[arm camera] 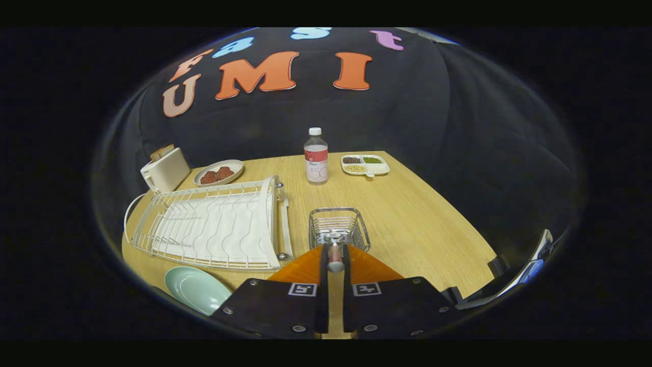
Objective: Take the plate from the dish rack, then take the spoon from the basket and place it into the plate.
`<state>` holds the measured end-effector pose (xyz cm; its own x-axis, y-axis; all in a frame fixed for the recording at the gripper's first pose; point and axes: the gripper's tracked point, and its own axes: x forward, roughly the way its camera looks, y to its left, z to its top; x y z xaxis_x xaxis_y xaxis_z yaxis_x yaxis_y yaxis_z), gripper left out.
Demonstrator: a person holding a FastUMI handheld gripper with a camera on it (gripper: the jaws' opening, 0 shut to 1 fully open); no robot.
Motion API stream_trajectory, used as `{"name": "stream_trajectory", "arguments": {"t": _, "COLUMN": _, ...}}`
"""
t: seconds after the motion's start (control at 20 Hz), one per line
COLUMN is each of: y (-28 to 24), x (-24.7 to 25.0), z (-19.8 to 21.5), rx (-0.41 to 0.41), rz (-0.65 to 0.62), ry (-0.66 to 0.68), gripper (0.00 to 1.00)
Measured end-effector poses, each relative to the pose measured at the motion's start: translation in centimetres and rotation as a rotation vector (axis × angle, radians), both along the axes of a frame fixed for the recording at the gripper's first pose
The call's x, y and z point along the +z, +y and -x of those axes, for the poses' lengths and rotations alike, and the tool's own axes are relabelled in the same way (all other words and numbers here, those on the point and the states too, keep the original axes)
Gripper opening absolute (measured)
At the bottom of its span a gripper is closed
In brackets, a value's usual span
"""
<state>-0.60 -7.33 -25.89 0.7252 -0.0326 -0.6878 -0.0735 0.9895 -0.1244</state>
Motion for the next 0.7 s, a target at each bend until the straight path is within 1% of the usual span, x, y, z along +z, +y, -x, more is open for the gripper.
{"name": "stream_trajectory", "arguments": {"t": 0.25, "y": -0.2, "x": 1.8, "z": -0.4, "rx": -0.002, "rz": 0.013, "ry": -0.036, "gripper": 0.10}}
{"name": "stream_trajectory", "arguments": {"t": 0.4, "y": -0.5, "x": 3.0, "z": -0.1, "rx": 0.000, "rz": 0.046, "ry": -0.060, "gripper": 0.10}}
{"name": "stream_trajectory", "arguments": {"t": 0.7, "y": 0.1, "x": 5.4, "z": 1.7, "rx": -0.013, "rz": 0.064, "ry": -0.096, "gripper": 0.10}}
